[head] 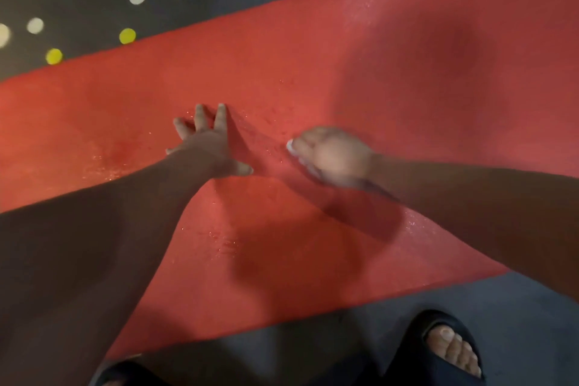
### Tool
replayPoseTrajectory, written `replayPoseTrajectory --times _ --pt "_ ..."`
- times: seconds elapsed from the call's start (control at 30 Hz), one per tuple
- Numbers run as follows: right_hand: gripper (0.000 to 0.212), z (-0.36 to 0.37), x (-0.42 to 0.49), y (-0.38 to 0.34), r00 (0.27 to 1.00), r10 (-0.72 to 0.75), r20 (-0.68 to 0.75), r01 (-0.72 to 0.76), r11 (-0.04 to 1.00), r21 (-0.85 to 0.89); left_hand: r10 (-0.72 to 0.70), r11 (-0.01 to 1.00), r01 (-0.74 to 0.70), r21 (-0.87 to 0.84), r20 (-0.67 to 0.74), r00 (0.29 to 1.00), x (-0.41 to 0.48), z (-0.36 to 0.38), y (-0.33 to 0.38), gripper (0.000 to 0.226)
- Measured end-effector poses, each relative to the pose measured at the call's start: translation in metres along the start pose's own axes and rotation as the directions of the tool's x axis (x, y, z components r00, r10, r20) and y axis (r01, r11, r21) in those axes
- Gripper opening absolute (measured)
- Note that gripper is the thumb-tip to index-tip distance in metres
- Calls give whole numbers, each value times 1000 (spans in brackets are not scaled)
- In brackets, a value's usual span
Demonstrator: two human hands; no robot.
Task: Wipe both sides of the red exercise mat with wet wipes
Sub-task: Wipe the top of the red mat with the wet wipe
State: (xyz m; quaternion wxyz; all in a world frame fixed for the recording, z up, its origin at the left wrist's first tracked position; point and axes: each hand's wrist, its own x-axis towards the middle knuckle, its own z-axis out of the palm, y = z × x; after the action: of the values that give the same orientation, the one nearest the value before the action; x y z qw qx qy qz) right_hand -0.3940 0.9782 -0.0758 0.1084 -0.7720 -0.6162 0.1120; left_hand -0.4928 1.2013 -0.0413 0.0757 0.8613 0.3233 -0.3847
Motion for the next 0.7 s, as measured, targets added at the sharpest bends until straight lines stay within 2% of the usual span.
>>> replayPoseTrajectory --times 0.07,0.13,0.2,0.27,0.3,0.37,0.43,0.5,0.53,0.6,0.7 --pt "23 1 -8 -6 986 -162 47 163 987 -18 -8 1000 9 -5 40 999 5 6 4 145" --pt "22 -3 1 11 987 -159 18 160 986 -50 -19 1000 20 -19 55 998 8 10 9 146" --pt "27 -12 16 43 994 81 -71 -86 993 -75 -33 999 34 -24 60 998 10 13 11 147" --pt "29 -21 29 61 928 345 -144 -356 933 -57 -41 998 43 -38 66 997 11 13 12 147" --pt "27 -19 32 59 908 386 -164 -397 917 -45 -39 998 43 -51 71 997 11 13 11 146" --pt "23 -10 32 35 948 275 -161 -285 958 -42 -33 996 39 -78 77 996 10 14 10 146" --pt "21 4 20 7 996 12 -92 -15 999 -33 -25 996 33 -88 83 996 10 16 9 146" --pt "19 6 11 -1 985 -170 -17 170 985 -24 -26 995 35 -94 91 995 9 14 8 146" --pt "18 4 13 5 980 -198 -9 198 980 -36 -25 994 34 -101 91 996 9 14 8 146" --pt "22 -1 26 29 994 -81 -74 76 995 -67 -20 993 30 -111 90 996 10 12 6 145" --pt "29 -13 44 60 957 235 -170 -249 966 -68 5 995 3 -97 87 996 10 9 -2 144"
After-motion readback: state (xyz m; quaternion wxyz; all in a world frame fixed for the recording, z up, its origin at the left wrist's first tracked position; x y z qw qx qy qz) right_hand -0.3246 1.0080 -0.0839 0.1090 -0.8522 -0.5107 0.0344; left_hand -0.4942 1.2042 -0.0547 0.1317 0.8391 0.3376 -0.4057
